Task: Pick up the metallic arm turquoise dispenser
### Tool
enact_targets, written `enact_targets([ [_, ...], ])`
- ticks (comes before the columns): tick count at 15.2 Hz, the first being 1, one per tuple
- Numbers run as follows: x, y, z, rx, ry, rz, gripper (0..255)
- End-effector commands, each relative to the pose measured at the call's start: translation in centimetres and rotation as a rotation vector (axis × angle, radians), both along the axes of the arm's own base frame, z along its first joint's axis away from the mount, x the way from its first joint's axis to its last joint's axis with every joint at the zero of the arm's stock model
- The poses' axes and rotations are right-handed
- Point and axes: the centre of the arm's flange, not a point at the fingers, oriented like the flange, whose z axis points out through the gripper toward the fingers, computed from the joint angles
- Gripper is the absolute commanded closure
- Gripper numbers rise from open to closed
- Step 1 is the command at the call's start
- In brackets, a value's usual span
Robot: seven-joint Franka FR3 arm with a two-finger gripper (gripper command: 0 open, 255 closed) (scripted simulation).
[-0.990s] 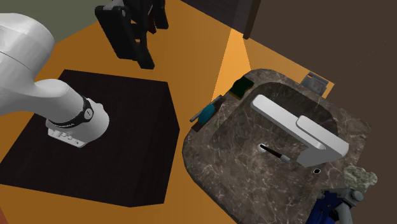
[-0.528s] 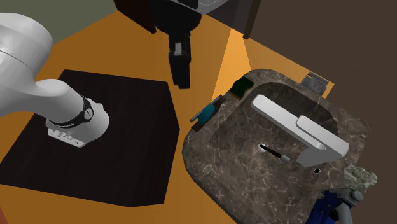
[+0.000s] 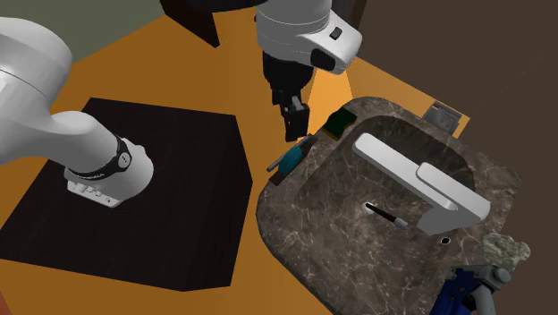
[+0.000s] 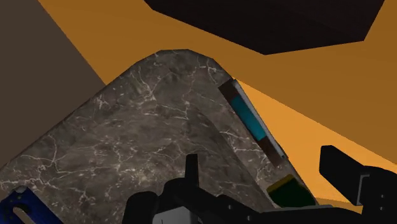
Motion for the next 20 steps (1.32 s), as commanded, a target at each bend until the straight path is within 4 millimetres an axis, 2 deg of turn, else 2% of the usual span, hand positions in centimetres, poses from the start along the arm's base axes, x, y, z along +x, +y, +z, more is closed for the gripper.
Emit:
enact_targets([
  [1,0.7,1.3,-2.5,-0.01,0.011,0.06,0],
  [9,2.9,5.8,-12.3,-0.054,0.061,0.291,0],
  [18,3.5,10.7,-23.7,-0.103,0.118,0.551,0],
  [20,3.5,10.8,-24.6,-0.104,0.119,0.558,0],
])
